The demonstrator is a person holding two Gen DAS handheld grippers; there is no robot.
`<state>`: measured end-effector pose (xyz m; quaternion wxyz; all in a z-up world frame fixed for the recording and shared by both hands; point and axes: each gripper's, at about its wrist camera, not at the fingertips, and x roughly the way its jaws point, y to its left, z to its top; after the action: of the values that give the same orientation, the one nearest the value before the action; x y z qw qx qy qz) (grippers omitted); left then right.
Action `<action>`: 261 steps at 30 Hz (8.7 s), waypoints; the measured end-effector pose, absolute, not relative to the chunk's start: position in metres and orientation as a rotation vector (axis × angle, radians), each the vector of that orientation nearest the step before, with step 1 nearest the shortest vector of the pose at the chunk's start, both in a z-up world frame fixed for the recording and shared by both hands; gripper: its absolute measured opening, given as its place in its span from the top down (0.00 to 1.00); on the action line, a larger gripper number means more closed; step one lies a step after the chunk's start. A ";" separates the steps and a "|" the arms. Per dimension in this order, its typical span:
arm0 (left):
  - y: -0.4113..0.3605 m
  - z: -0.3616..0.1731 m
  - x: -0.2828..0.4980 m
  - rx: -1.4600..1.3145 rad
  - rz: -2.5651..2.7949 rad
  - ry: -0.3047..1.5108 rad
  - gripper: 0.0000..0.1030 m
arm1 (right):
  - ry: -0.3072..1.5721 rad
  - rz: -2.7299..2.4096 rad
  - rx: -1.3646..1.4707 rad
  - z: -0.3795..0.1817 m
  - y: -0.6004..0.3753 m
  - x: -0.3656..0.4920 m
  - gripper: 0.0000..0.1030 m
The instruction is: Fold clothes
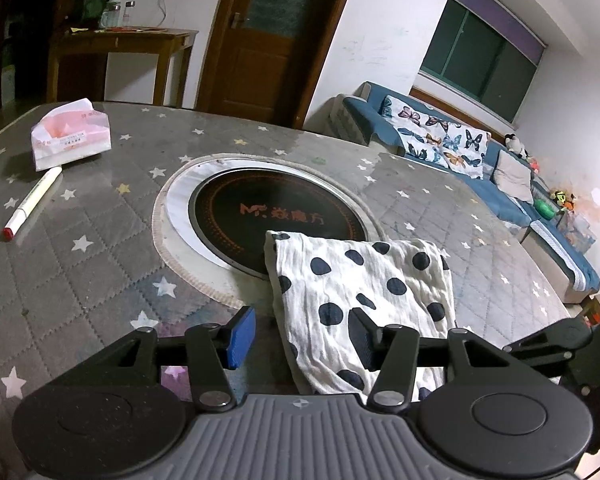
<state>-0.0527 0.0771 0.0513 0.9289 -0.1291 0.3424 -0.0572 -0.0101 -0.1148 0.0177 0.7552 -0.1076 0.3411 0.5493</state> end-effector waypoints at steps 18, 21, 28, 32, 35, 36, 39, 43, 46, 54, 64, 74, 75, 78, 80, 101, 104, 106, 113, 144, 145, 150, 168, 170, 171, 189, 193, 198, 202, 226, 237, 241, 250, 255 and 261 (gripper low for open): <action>0.034 0.048 -0.035 -0.227 -0.315 0.706 0.58 | 0.733 1.281 -0.265 0.038 -0.143 -0.017 0.78; 0.026 0.038 -0.035 -0.206 -0.351 0.732 0.68 | 0.708 1.239 -0.228 0.050 -0.153 -0.004 0.73; 0.012 0.021 -0.043 -0.147 -0.385 0.783 0.68 | 0.664 1.000 -0.199 0.043 -0.145 0.054 0.65; 0.011 0.017 -0.046 -0.143 -0.387 0.795 0.68 | 0.665 0.914 -0.250 0.020 -0.133 0.083 0.65; 0.011 0.013 -0.046 -0.148 -0.386 0.806 0.68 | 0.716 0.813 -0.261 -0.003 -0.135 0.106 0.66; 0.012 0.012 -0.045 -0.150 -0.387 0.810 0.68 | 0.739 0.779 -0.255 -0.010 -0.138 0.112 0.66; 0.014 0.008 -0.048 -0.161 -0.387 0.820 0.68 | 0.782 0.709 -0.225 -0.021 -0.151 0.125 0.66; 0.014 0.010 -0.047 -0.160 -0.386 0.816 0.68 | 0.713 0.757 -0.214 -0.001 -0.151 0.121 0.66; 0.012 0.016 -0.048 -0.153 -0.380 0.805 0.68 | 0.663 0.844 -0.234 0.016 -0.131 0.115 0.66; 0.013 0.014 -0.050 -0.174 -0.365 0.813 0.66 | 0.710 1.086 -0.385 -0.003 -0.045 0.108 0.64; 0.017 0.006 -0.051 -0.214 -0.370 0.820 0.65 | 0.738 1.037 -0.346 -0.025 -0.026 0.137 0.58; 0.025 0.000 -0.051 -0.277 -0.406 0.802 0.60 | 0.701 1.066 -0.300 0.002 -0.067 0.106 0.43; 0.026 0.000 -0.051 -0.283 -0.410 0.799 0.60 | 0.711 1.054 -0.301 -0.001 -0.070 0.104 0.41; 0.027 -0.002 -0.050 -0.295 -0.423 0.793 0.59 | 0.728 0.991 -0.306 -0.011 -0.079 0.100 0.39; 0.029 -0.003 -0.050 -0.300 -0.431 0.789 0.58 | 0.725 0.963 -0.294 -0.016 -0.083 0.099 0.36; 0.041 -0.014 -0.044 -0.322 -0.535 0.748 0.53 | 0.694 0.909 -0.337 -0.037 -0.070 0.084 0.00; 0.043 -0.015 -0.044 -0.331 -0.557 0.743 0.51 | 0.683 0.908 -0.333 -0.039 -0.071 0.083 0.00; 0.043 -0.016 -0.043 -0.335 -0.570 0.739 0.50 | 0.675 0.898 -0.328 -0.039 -0.070 0.082 0.00; 0.047 -0.018 -0.041 -0.362 -0.624 0.733 0.43 | 0.652 0.870 -0.305 -0.042 -0.070 0.079 0.00; 0.042 -0.015 -0.042 -0.334 -0.663 0.742 0.29 | 0.819 0.818 -0.371 -0.027 -0.049 0.090 0.00; 0.042 -0.015 -0.043 -0.330 -0.659 0.742 0.29 | 0.830 0.817 -0.376 -0.027 -0.047 0.091 0.00; 0.040 -0.014 -0.044 -0.326 -0.638 0.743 0.29 | 0.866 0.813 -0.390 -0.028 -0.042 0.094 0.00; 0.028 -0.012 -0.049 -0.280 -0.573 0.742 0.28 | 0.853 0.794 -0.250 -0.017 -0.074 0.108 0.00; 0.028 -0.012 -0.049 -0.279 -0.569 0.744 0.28 | 0.848 0.772 -0.223 -0.016 -0.079 0.115 0.00; 0.027 -0.011 -0.049 -0.278 -0.567 0.744 0.28 | 0.845 0.764 -0.201 -0.015 -0.084 0.118 0.00; 0.038 0.010 -0.062 -0.284 -0.530 0.699 0.28 | 0.758 0.779 -0.096 0.004 -0.114 0.093 0.00; 0.048 0.016 -0.060 -0.292 -0.465 0.675 0.30 | 0.736 0.814 -0.132 0.006 -0.116 0.067 0.01; 0.056 0.015 -0.050 -0.322 -0.391 0.671 0.45 | 0.691 0.888 -0.186 0.012 -0.112 0.029 0.05; 0.055 0.007 -0.048 -0.305 -0.337 0.688 0.65 | 0.665 0.939 -0.240 0.014 -0.108 -0.001 0.11; 0.049 -0.002 -0.083 -0.262 -0.249 0.612 0.64 | 0.689 0.916 -0.262 -0.002 -0.115 -0.036 0.16; 0.049 0.013 -0.094 -0.288 -0.299 0.571 0.54 | 0.672 0.900 -0.243 0.017 -0.116 -0.035 0.10; 0.051 0.014 -0.096 -0.290 -0.321 0.572 0.54 | 0.663 0.868 -0.222 0.025 -0.117 -0.025 0.05; 0.042 0.007 -0.095 -0.266 -0.386 0.608 0.53 | 0.687 0.791 -0.155 0.020 -0.115 0.034 0.05; 0.040 -0.001 -0.091 -0.245 -0.379 0.646 0.53 | 0.725 0.771 -0.158 0.001 -0.108 0.061 0.05; 0.038 -0.003 -0.092 -0.228 -0.377 0.658 0.52 | 0.799 0.733 -0.170 -0.025 -0.112 0.077 0.05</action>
<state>-0.0918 0.0385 -0.0027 0.9227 -0.1112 0.3204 -0.1834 0.0775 -0.1120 -0.0252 0.8533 -0.0807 0.3796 0.3482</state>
